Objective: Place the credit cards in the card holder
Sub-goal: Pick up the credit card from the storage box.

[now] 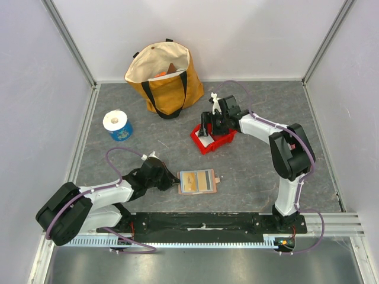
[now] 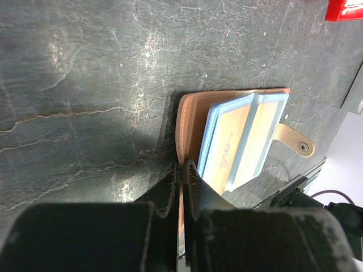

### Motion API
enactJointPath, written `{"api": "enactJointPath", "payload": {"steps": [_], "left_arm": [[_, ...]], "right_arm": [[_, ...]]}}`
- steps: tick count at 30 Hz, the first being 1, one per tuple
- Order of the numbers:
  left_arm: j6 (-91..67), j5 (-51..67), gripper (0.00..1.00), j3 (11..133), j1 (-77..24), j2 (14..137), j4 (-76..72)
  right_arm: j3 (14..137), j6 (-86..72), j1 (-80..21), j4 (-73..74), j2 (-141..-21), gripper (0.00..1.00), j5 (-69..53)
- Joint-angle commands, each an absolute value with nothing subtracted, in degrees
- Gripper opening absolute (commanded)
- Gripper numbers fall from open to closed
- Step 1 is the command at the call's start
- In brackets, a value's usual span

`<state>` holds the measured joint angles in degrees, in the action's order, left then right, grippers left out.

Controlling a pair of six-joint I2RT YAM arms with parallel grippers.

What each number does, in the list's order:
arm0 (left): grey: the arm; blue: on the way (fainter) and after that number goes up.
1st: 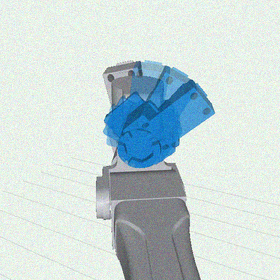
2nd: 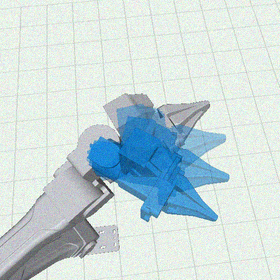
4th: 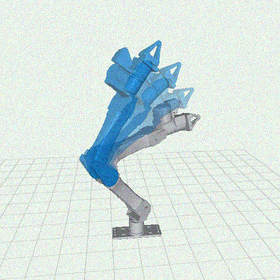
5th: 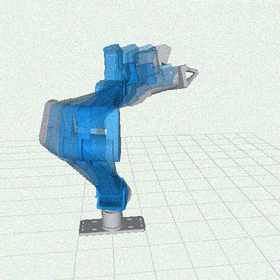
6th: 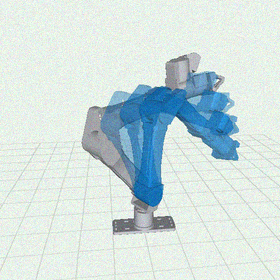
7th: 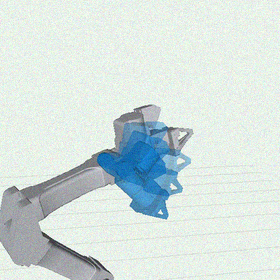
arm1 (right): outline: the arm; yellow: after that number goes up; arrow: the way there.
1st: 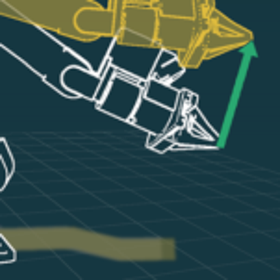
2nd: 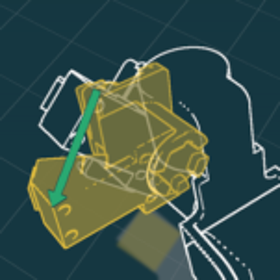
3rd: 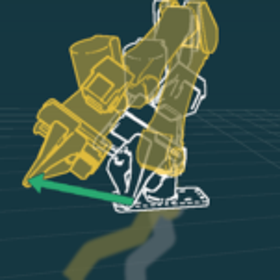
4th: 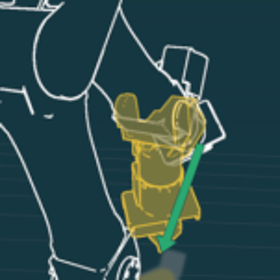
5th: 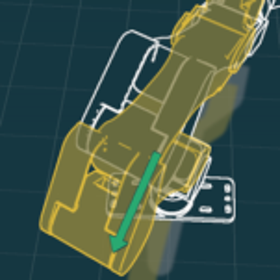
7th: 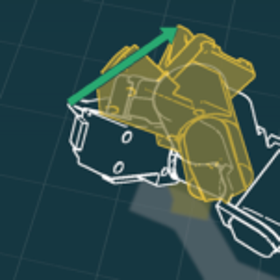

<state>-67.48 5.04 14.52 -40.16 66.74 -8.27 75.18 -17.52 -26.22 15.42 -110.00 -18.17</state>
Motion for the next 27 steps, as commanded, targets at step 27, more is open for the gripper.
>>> {"api": "enactJointPath", "payload": {"steps": [27], "left_arm": [[-65.48,4.74,0.02,15.82,-39.55,68.47,-8.96]], "right_arm": [[76.99,-16.61,-25.05,13.89,-107.58,0.63,-25.23]]}}
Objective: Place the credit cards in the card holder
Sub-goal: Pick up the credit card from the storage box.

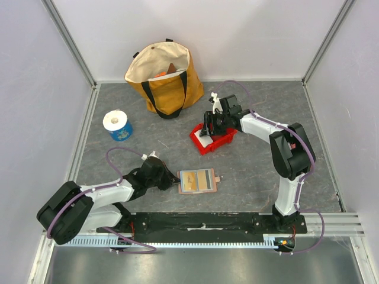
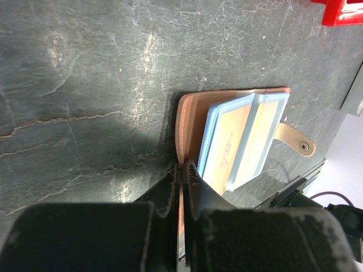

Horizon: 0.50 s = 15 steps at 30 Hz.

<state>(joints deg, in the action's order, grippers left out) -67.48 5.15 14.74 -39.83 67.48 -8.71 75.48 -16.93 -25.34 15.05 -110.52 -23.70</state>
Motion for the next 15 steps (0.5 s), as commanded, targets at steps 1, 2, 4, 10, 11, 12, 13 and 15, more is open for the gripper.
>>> {"api": "enactJointPath", "payload": {"steps": [1,2,4,10,11,12,13,15], "left_arm": [[-65.39,4.75,0.02,15.82,-39.46,68.55,-9.14],[-65.48,4.83,0.02,15.82,-39.46,68.64,-9.14],[-65.39,4.92,0.02,15.91,-39.46,68.73,-9.23],[-65.39,5.01,0.02,16.0,-39.46,68.91,-9.32],[-65.39,5.01,0.02,16.0,-39.46,68.91,-9.32],[-65.39,5.01,0.02,16.0,-39.55,68.91,-9.32],[-65.3,5.01,0.02,16.0,-39.46,68.91,-9.4],[-65.39,5.1,0.02,16.0,-39.38,68.99,-9.4]], "right_arm": [[76.91,-16.52,-24.96,13.97,-107.49,0.62,-25.14],[76.9,-16.61,-24.96,13.89,-107.4,0.61,-25.14],[76.73,-16.7,-24.79,13.8,-107.23,0.6,-25.22],[76.55,-16.7,-24.44,13.89,-106.7,0.57,-25.05],[76.47,-16.61,-24.52,13.8,-106.7,0.56,-25.05],[76.55,-16.7,-24.52,13.97,-106.7,0.55,-25.14],[76.55,-16.61,-24.35,13.89,-106.7,0.54,-25.4],[76.55,-16.61,-24.43,13.89,-106.79,0.52,-25.75]]}}
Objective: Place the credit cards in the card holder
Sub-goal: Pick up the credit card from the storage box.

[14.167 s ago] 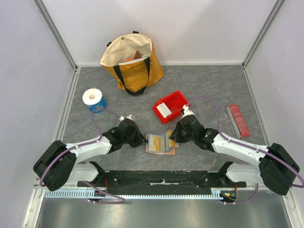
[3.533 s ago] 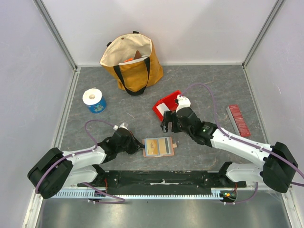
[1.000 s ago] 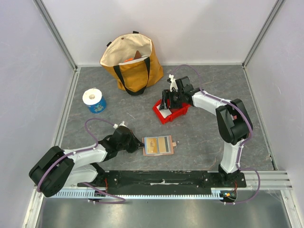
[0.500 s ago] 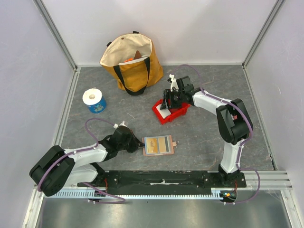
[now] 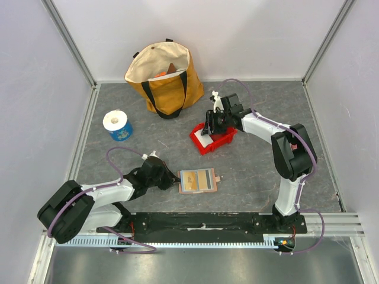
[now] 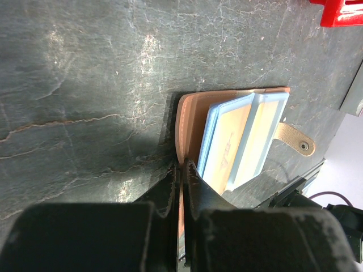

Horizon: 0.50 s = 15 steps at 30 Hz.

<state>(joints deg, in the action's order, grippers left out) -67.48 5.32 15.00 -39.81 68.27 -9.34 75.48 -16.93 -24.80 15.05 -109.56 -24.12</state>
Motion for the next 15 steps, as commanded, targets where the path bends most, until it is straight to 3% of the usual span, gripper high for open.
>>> {"api": "enactJointPath", "payload": {"steps": [1,5,10,15], "left_arm": [[-65.39,5.01,0.02,16.0,-39.46,68.99,-9.4],[-65.48,5.1,0.02,15.91,-39.55,68.99,-9.49],[-65.3,5.1,0.02,15.91,-39.46,68.91,-9.49],[-65.39,5.1,0.02,15.82,-39.46,68.91,-9.49]], "right_arm": [[76.55,-16.61,-24.43,13.97,-106.79,0.51,-25.84],[76.82,-16.52,-24.26,13.89,-106.96,0.5,-26.02],[78.04,-16.26,-24.08,13.97,-107.49,0.75,-22.24],[79.1,-16.0,-24.08,13.97,-109.68,0.8,-23.46]]}}
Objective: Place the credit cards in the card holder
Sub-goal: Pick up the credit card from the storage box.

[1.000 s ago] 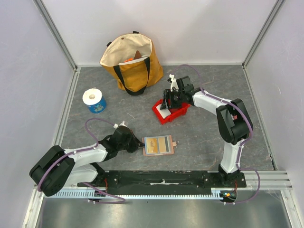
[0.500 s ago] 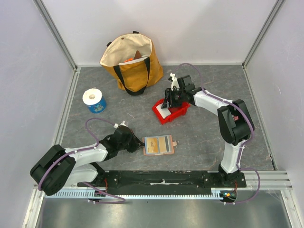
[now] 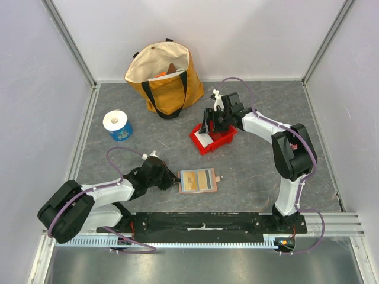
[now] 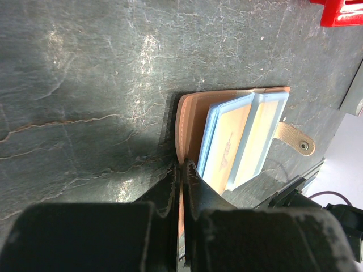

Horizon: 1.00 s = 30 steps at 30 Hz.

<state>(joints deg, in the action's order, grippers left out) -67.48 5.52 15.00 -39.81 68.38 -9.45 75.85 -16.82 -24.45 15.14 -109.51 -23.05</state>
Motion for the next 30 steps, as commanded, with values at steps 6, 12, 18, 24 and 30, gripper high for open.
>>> {"api": "enactJointPath", "payload": {"steps": [6,12,18,24,30], "left_arm": [[-65.22,5.27,0.02,16.0,-39.38,69.17,-9.67],[-65.3,5.8,0.02,16.17,-39.38,69.7,-10.11],[-65.13,5.89,0.02,16.08,-39.46,69.7,-10.2],[-65.13,5.98,0.02,16.26,-39.46,70.13,-10.37],[-65.21,6.15,0.02,16.26,-39.46,70.31,-10.46]], "right_arm": [[78.92,-15.73,-24.17,14.41,-111.18,0.79,-26.1],[79.01,-15.12,-24.17,15.29,-111.27,0.8,-25.58],[79.63,-14.94,-24.26,16.08,-112.59,0.8,-25.84],[79.98,-14.5,-24.26,17.05,-112.85,0.78,-26.28],[79.81,-14.33,-24.26,17.05,-111.45,0.67,-27.86]]}}
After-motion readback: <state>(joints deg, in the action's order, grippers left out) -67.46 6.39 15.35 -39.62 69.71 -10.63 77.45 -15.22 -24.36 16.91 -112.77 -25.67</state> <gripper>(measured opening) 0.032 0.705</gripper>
